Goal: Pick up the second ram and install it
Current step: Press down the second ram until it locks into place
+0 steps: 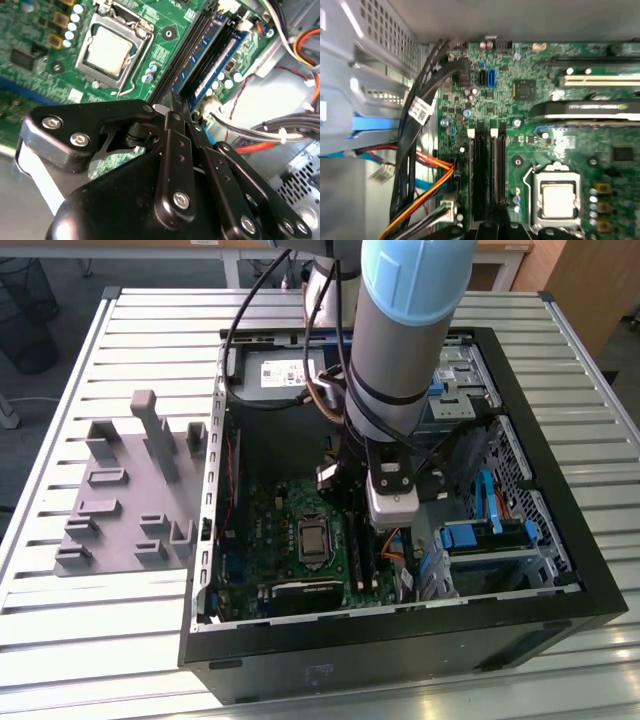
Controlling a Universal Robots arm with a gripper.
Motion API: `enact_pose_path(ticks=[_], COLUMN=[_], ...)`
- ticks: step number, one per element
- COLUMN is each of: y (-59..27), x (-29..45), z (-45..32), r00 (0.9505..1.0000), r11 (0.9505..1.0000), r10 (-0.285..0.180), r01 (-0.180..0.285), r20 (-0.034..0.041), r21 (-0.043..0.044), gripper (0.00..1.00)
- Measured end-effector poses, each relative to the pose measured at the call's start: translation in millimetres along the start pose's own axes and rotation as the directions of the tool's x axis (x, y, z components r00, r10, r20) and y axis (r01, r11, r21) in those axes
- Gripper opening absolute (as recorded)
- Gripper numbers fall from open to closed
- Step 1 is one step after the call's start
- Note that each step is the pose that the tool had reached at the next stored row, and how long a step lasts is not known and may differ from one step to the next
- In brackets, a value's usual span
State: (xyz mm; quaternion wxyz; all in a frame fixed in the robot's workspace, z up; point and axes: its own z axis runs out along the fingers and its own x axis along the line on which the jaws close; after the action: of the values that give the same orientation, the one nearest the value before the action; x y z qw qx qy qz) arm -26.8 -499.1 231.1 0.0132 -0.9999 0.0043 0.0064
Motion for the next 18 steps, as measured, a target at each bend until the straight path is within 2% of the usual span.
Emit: enact_pose_path(ticks=[4,10,18], y=[-0.1,-2.5,-12.1], x=[0.0,0.0,-0.1], z=[-4.6,-4.6,-4.3], r00=[1.0000,1.0000,1.0000], r11=[1.0000,1.0000,1.0000], r10=[0.000,0.000,0.000], r01=[0.000,0.000,0.000], r20=[0.0000,0.0000,0.0000], r21=[0.0017,0.0026,0.0028], gripper=[0.11,0.11,0.11])
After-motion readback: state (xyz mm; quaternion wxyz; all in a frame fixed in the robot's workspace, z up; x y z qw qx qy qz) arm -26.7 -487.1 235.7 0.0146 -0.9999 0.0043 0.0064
